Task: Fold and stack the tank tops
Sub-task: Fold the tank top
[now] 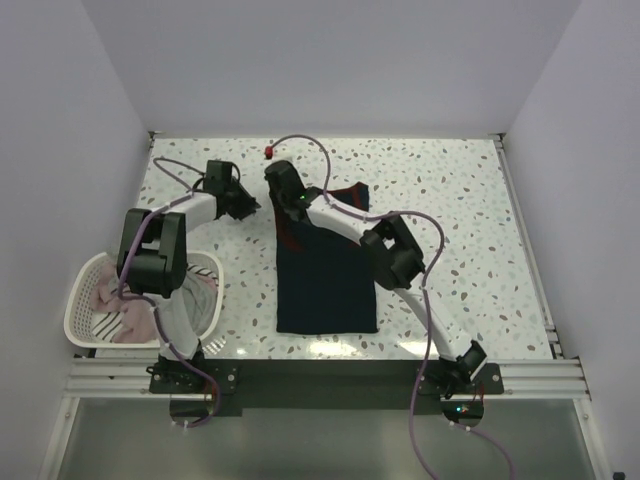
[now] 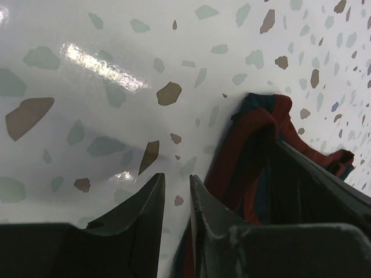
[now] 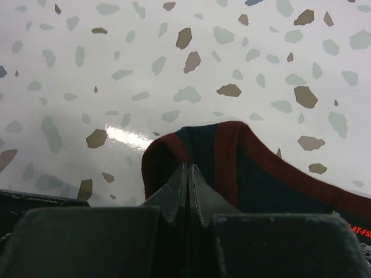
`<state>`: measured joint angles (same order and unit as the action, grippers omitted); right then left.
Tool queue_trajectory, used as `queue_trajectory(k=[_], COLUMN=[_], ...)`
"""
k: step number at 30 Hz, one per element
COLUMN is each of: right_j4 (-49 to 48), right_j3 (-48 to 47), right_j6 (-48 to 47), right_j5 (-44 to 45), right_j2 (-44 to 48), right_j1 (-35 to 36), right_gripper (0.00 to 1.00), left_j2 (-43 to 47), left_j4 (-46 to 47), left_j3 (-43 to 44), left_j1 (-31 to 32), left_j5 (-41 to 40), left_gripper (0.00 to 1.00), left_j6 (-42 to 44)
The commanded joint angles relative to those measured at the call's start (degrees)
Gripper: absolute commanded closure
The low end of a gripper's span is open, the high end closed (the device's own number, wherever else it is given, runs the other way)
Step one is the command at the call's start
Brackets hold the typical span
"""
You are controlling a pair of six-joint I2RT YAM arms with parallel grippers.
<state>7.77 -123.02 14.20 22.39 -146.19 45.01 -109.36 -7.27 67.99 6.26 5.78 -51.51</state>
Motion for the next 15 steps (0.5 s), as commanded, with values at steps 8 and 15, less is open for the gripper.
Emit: queue_trajectory(k=[8,15], right_j4=[-4.2,-5.8], right_j3=[4.8,7.7], right_j6=[12.2,17.0], right_j5=[-8.6,-13.5], right_j2=[6.4,6.8], right_j1=[-6.3,-9.2], right_gripper=[1.0,1.0], left_j2=[-5.4,-6.7], left_j4=[3.7,3.8], left_j3=[6.9,9.6], left_j1=[3.4,5.6], left_j5=[0.1,-0.7], left_gripper=[0.71,0.69], left_j6=[-0.7,-0.4])
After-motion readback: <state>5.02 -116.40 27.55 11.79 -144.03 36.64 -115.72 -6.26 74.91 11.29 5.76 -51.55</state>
